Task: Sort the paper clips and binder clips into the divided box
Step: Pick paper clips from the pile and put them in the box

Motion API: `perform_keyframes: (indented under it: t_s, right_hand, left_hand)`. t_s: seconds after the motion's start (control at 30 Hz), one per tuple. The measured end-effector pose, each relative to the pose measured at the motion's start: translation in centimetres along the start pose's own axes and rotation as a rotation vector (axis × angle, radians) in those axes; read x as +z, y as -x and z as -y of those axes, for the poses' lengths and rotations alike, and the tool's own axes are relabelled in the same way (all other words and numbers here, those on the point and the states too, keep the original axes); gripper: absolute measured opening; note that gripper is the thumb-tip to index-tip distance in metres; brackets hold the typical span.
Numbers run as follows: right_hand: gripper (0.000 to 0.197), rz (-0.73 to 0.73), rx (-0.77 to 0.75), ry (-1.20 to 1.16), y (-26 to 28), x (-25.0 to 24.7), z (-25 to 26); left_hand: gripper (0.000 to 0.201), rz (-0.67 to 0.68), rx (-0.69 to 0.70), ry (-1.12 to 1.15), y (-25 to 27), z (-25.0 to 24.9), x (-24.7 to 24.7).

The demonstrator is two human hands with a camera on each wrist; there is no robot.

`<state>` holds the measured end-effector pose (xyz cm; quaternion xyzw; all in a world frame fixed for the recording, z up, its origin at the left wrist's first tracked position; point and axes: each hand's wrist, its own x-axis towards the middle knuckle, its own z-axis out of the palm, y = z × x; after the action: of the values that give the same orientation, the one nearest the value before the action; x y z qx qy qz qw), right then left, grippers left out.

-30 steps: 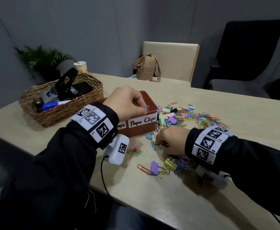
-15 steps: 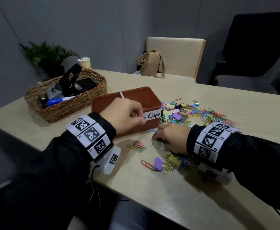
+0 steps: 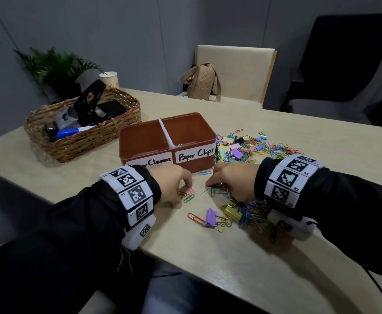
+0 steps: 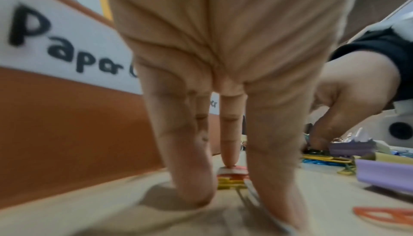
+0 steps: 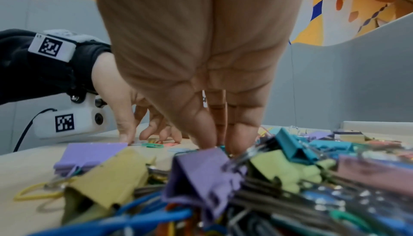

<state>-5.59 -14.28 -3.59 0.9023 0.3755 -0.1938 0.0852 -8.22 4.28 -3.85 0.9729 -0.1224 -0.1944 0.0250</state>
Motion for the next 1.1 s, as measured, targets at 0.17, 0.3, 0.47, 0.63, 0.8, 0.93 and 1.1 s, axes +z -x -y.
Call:
perform_keyframes:
  t_s: [0.17,0.3,0.47,0.63,0.8,0.93,1.1]
  right_hand:
    - [0.056,-0.047,-0.028,0.02,0.5,0.1,0.0]
    - [0.034,-0.106,-0.031,0.019,0.3,0.2,0.2]
    - [0.026,-0.158,0.012,-0.016,0.3,0.2,-0.2]
    - [0.029,-0.181,0.128,-0.148,0.7,0.3,-0.8]
    - [0.043,-0.1,0.093,-0.083,0.4,0.6,0.2]
    - [0.027,-0.168,0.053,-0.114,-0.1,0.7,0.1]
    - [0.038,-0.142,0.025,-0.089,0.2,1.1,0.0]
  left_hand:
    - [0.021,-0.058,0.046,0.044,-1.0,-1.1,-0.5]
    - [0.011,-0.07,0.08,0.034,-1.4,-1.7,-0.7]
    - [0.021,-0.11,0.041,0.061,-0.7,-1.8,-0.4]
    - [0.068,0.011,-0.085,-0.066,0.3,-2.0,0.0]
    - [0.057,0.005,0.007,-0.071,0.2,-3.2,0.0]
    - [0.026,-0.07,0.09,-0.024,-0.4,-3.3,0.0]
    - [0.043,-0.134,0.078,0.003,-1.0,-2.5,0.3]
